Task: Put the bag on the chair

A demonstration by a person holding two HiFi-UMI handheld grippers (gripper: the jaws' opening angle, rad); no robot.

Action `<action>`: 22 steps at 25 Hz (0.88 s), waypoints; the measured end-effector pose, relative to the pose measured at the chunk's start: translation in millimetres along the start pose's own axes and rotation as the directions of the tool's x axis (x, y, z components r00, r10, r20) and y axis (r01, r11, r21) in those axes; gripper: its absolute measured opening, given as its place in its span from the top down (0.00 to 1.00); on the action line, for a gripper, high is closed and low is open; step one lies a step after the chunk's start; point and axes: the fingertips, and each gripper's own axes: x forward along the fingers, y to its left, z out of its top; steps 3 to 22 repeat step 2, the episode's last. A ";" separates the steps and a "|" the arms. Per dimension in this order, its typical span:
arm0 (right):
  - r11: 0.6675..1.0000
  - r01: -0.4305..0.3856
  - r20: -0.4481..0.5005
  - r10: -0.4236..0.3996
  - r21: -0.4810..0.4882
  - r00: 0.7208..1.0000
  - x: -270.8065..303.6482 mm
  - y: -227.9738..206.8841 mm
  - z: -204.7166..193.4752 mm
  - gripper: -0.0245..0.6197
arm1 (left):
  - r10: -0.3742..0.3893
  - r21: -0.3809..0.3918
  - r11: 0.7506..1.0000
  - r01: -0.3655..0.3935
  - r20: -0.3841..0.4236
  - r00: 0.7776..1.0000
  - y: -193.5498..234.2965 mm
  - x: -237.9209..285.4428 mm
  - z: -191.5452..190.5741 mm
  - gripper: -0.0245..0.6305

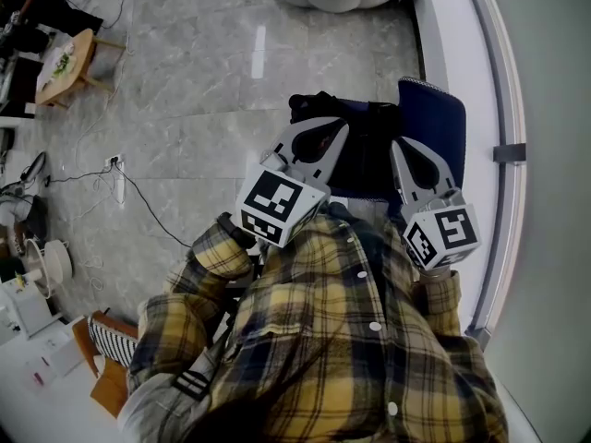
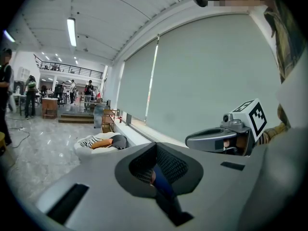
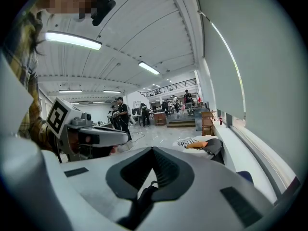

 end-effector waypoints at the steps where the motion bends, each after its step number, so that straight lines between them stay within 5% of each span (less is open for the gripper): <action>1: 1.000 0.000 -0.002 0.000 0.001 1.000 -0.1 0.8 -0.8 0.94 | -0.001 0.000 1.000 0.001 -0.001 1.000 -0.3 -0.6 -0.8 0.93; 22: 1.000 0.000 -0.003 0.000 0.002 1.000 -0.1 1.6 -1.6 0.94 | -0.002 -0.001 1.000 0.002 -0.003 1.000 -0.7 -1.2 -1.7 0.93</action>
